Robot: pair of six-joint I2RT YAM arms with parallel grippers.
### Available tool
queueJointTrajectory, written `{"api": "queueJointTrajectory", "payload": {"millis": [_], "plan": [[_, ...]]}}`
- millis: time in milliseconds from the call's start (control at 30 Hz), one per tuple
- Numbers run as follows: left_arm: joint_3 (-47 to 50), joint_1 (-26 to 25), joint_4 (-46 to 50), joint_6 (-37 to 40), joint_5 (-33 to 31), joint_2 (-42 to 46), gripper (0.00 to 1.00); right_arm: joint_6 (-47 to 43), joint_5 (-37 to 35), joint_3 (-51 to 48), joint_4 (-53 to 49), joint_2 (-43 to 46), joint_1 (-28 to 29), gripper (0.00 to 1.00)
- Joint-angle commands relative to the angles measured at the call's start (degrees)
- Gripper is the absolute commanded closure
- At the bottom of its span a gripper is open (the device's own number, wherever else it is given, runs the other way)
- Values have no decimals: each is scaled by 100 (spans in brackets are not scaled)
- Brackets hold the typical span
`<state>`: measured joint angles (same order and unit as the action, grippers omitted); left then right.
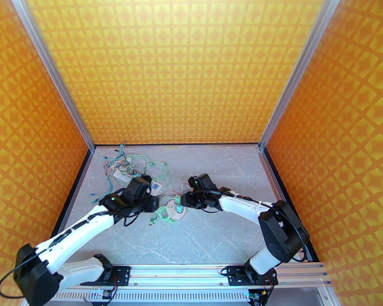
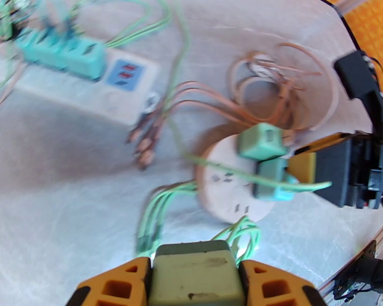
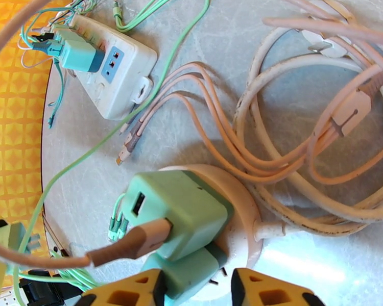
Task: Pull the plug off the socket
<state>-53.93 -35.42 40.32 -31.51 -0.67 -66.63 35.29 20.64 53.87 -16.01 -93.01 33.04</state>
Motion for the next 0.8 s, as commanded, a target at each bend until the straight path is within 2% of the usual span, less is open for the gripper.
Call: {"api": "queueJointTrajectory", "payload": {"millis": [0,133,267,667,700,767], "plan": [[145,93,164,-38,-186,266,92,-50,-711,-138,-1095,-270,19,59],[531,88,19,-262,-223,461,91,9,-487,7,-963,-20,24,53],[1054,90,-397,-639,-223,604,85,112,-326,153,-799,292,20,45],[3030,93,-1964,-2636,-206,1286,74,246,-235,117,-736,647,23,43],[3121,88,-1970,-2702,-231,1390,71,243,-249,95,-737,657,21,43],[3244,89,-1894,-2741,-293,1618,49,242,-293,55,-746,695,19,43]]}}
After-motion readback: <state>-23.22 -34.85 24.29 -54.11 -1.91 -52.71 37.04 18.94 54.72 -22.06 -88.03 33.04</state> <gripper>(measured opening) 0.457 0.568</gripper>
